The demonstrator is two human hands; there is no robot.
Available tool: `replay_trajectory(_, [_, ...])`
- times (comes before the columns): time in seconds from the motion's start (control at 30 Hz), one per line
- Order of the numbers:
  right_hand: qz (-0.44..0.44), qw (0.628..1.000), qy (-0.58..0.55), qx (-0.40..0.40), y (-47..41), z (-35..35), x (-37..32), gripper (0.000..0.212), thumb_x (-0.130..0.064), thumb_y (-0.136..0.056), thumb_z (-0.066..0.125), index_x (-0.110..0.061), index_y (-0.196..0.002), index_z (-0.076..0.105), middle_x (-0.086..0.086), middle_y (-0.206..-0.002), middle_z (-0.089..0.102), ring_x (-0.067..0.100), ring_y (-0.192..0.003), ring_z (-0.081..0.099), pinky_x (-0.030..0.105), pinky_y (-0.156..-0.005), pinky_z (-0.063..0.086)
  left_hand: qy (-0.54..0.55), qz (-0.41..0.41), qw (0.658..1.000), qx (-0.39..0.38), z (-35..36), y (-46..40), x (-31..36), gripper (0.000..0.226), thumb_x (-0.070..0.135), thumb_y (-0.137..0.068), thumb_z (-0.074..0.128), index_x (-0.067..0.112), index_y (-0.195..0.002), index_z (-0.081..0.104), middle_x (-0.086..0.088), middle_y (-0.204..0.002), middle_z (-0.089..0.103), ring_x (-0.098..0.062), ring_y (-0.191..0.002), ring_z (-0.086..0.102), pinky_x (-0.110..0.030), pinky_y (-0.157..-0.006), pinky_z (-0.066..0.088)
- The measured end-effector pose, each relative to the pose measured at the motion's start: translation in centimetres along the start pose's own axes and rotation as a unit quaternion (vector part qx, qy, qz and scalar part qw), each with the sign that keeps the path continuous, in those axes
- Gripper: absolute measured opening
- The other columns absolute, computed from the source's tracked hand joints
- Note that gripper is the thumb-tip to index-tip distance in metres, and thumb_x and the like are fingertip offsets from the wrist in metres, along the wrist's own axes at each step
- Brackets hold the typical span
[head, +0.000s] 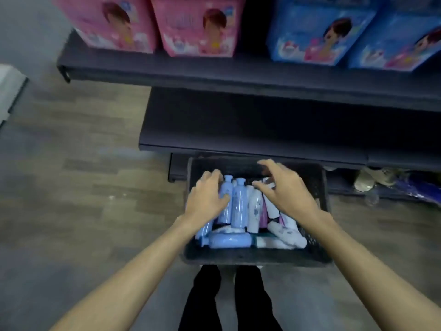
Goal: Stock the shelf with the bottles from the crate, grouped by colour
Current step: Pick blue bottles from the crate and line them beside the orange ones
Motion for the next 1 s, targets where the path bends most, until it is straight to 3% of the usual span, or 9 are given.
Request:
replay_trajectory(0.17, [0.073, 0.993, -0.02, -0.095, 0.3, 9.9, 8.3, 0.046, -0.034, -0.093, 0.066, -0.018, -0.134, 0.052, 0.006, -0.111, 0.063, 0.017, -0.087, 0.063, 0.037, -0.079, 0.053, 0.015, -0.075, 0.995, -0.059, 9.9, -0.5, -6.4, 0.03, 0.021, -0.078, 0.068, 0.013, -0.102, 0.052, -0.007, -0.103, 0.053, -0.033, -0.091, 0.061, -0.047, -0.078, 0.051])
replay_trajectory(0.37, [0.148, 0.969, -0.053, -0.191, -2.4, 21.4, 15.5, 0.052, -0.04, -0.095, 0.064, -0.021, -0.139, 0.044, 0.008, -0.12, 0.062, 0.022, -0.099, 0.063, 0.039, -0.084, 0.054, -0.001, -0.12, 0.987, -0.108, 19.9, -2.2, -11.7, 0.032, 0.028, -0.084, 0.067, 0.015, -0.107, 0.05, -0.003, -0.104, 0.051, -0.026, -0.091, 0.056, -0.038, -0.073, 0.048])
replay_trajectory(0.6, [0.211, 0.953, -0.093, -0.199, -7.8, 28.7, 21.9, 0.061, -0.042, -0.092, 0.067, -0.012, -0.138, 0.041, 0.011, -0.126, 0.058, 0.027, -0.107, 0.061, 0.033, -0.079, 0.052, 0.019, -0.125, 0.984, -0.125, 27.9, -6.6, -14.0, 0.027, 0.021, -0.081, 0.067, 0.012, -0.097, 0.047, -0.01, -0.103, 0.054, -0.032, -0.095, 0.056, -0.04, -0.075, 0.047])
replay_trajectory(0.73, [0.271, 0.934, -0.122, -0.197, -9.3, 31.8, 23.5, 0.065, -0.051, -0.087, 0.069, -0.008, -0.129, 0.043, 0.01, -0.114, 0.06, 0.021, -0.088, 0.059, 0.026, -0.053, 0.041, 0.021, -0.114, 0.985, -0.124, 30.4, -8.2, -13.4, 0.029, 0.021, -0.082, 0.066, 0.007, -0.101, 0.05, -0.014, -0.108, 0.056, -0.034, -0.099, 0.057, -0.04, -0.077, 0.046])
replay_trajectory(0.8, [0.29, 0.933, -0.122, -0.173, -9.9, 32.5, 23.7, 0.069, -0.054, -0.083, 0.072, -0.008, -0.126, 0.045, 0.012, -0.117, 0.061, 0.025, -0.094, 0.061, 0.028, -0.058, 0.043, 0.025, -0.124, 0.985, -0.114, 31.0, -8.4, -13.5, 0.032, 0.021, -0.082, 0.065, 0.006, -0.107, 0.05, -0.013, -0.112, 0.055, -0.034, -0.102, 0.056, -0.039, -0.077, 0.046])
replay_trajectory(0.9, [0.318, 0.935, -0.085, -0.134, -10.5, 32.7, 23.6, 0.08, -0.059, -0.075, 0.077, -0.008, -0.128, 0.045, 0.012, -0.122, 0.059, 0.031, -0.109, 0.061, 0.036, -0.078, 0.052, 0.035, -0.118, 0.986, -0.111, 31.5, -8.3, -13.6, 0.041, 0.018, -0.082, 0.065, 0.006, -0.117, 0.048, -0.012, -0.115, 0.052, -0.034, -0.106, 0.054, -0.04, -0.08, 0.046])
replay_trajectory(1.0, [0.339, 0.929, -0.089, -0.119, -10.6, 32.9, 23.6, 0.081, -0.055, -0.071, 0.08, -0.008, -0.128, 0.047, 0.012, -0.124, 0.058, 0.031, -0.111, 0.061, 0.035, -0.08, 0.05, 0.042, -0.119, 0.986, -0.114, 31.5, -8.0, -14.2, 0.041, 0.017, -0.082, 0.065, 0.007, -0.118, 0.049, -0.011, -0.115, 0.052, -0.032, -0.106, 0.055, -0.042, -0.084, 0.048])
Point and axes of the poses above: each hand's wrist, its own y-axis away from the middle knuckle, its own z-axis out of the palm, x = y × z, the point moved 8 cm from there along -y, towards the middle knuckle
